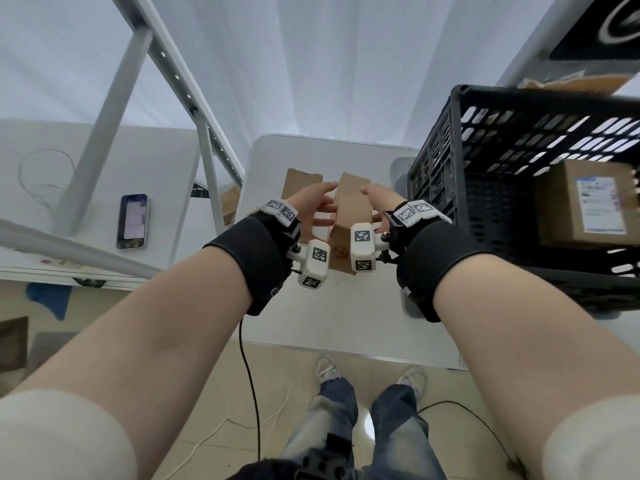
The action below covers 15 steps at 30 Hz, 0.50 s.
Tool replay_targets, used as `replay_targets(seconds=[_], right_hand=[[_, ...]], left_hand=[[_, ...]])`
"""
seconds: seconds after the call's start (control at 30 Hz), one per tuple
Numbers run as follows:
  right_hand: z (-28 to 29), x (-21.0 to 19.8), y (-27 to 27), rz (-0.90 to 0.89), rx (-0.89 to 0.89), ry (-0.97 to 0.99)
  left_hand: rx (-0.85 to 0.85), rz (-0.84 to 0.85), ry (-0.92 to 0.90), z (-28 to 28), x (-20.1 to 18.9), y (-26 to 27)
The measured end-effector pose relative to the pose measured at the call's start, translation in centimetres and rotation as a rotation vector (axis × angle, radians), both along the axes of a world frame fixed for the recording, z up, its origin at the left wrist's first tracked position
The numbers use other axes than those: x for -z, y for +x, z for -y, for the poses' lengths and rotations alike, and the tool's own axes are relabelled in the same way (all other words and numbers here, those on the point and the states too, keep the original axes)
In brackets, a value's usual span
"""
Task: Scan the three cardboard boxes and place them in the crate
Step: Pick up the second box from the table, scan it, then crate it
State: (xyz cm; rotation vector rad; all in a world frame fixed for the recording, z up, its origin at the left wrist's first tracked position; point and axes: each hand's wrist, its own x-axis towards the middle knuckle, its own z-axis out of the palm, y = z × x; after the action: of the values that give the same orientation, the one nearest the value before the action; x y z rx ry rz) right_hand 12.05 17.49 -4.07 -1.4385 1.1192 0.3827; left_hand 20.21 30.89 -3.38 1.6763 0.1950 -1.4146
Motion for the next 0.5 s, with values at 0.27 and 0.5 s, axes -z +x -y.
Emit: replay_targets(seconds=[0.27, 0.5], right_hand=[[1.2, -8.8, 0.1, 0.140, -0.050, -0.120], [2.9, -17.8, -2.3, 0.277, 0.024, -0.207]], left_hand=[[-0.076, 0.072, -0.086, 1.2, -7.8, 0.0], [-0.008, 0.143, -0.208, 2.8, -16.8, -2.0]])
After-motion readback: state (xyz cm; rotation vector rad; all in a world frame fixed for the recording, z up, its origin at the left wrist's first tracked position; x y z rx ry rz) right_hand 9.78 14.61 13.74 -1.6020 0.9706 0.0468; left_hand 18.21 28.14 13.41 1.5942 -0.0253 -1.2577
